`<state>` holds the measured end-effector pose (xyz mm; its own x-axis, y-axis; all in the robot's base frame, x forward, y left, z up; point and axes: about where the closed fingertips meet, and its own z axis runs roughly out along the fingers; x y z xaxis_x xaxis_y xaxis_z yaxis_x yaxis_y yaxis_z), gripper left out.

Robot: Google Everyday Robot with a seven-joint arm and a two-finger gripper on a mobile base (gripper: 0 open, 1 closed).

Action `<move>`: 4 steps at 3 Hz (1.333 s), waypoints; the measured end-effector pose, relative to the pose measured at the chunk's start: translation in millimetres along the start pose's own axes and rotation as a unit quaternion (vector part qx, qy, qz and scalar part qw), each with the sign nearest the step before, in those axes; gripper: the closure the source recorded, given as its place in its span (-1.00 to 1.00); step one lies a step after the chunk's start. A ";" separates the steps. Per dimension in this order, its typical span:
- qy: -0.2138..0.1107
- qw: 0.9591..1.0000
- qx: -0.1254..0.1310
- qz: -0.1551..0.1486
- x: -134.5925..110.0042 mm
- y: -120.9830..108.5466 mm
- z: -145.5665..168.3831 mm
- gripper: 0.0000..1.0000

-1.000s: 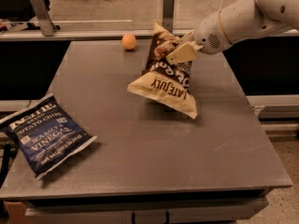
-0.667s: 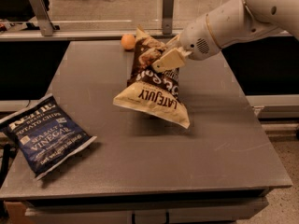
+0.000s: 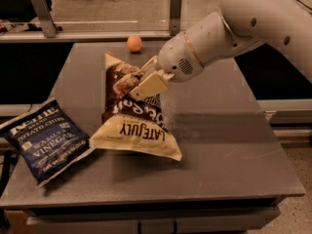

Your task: Move brown chip bag near blue chip bag

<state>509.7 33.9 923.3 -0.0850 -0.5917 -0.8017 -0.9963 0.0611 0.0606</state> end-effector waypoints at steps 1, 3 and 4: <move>0.002 0.999 -0.041 -0.009 -0.9 25.4 18.5 0.17; 0.008 0.998 -0.064 -0.023 -2.7 37.5 30.4 -0.76; 0.008 0.998 -0.061 -0.024 -2.7 36.7 30.7 -1.00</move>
Offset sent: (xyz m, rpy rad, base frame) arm -0.0404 0.0295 -0.0165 -0.0025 0.0498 0.1466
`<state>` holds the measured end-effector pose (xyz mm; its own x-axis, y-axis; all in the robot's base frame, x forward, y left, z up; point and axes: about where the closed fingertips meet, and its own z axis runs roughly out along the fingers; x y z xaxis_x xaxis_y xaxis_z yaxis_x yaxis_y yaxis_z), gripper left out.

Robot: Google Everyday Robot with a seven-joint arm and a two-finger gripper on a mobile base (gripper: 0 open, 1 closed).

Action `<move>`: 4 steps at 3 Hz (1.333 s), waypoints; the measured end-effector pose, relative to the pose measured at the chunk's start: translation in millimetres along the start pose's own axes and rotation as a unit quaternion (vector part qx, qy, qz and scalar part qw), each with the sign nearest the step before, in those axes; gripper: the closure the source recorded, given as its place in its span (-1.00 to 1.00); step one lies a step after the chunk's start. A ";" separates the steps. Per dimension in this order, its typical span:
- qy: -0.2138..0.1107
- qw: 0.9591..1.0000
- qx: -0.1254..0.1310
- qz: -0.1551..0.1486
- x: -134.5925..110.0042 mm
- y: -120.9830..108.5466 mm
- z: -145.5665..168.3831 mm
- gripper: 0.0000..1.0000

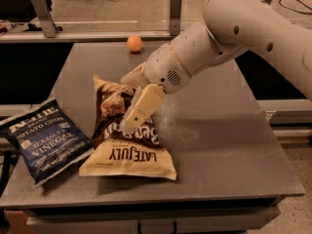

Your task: Move brown chip bag near blue chip bag

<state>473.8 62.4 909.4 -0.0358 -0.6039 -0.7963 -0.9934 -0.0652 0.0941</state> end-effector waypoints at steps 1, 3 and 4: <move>0.000 1.000 0.018 -0.002 -0.2 -7.1 -7.7 -1.00; -0.025 0.989 0.146 0.013 18.9 -49.3 -111.6 -1.00; -0.036 0.974 0.224 0.008 20.8 -62.2 -186.0 -1.00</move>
Offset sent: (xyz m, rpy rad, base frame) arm 0.0714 -0.1005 0.0487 0.0409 -0.1590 -0.2995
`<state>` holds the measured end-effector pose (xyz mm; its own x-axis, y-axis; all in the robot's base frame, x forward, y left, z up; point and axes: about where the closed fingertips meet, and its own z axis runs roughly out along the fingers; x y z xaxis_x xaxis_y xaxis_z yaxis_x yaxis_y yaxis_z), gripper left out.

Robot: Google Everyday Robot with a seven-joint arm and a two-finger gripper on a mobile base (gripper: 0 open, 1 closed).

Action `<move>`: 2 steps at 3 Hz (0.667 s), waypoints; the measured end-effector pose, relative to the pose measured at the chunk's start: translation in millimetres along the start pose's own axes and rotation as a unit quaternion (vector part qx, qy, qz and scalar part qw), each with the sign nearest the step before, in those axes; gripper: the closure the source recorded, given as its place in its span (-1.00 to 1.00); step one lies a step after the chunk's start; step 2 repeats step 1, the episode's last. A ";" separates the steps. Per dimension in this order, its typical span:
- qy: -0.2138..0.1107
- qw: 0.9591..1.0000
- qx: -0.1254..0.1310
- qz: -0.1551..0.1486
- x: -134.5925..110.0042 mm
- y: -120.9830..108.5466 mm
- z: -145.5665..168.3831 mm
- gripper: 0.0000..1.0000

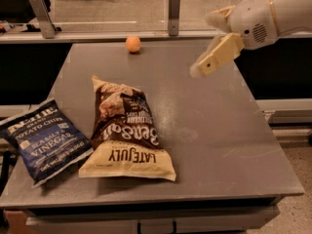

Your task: Move brown chip bag near blue chip bag

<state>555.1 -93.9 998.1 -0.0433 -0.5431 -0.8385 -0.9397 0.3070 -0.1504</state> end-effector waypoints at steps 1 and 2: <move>-0.004 1.000 0.010 -0.005 -6.7 -5.5 -8.5 -1.00; -0.004 1.000 0.010 -0.005 -6.7 -5.5 -8.5 -1.00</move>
Offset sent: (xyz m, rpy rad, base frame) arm 0.0000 0.0000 0.0000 0.0000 0.0000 0.0000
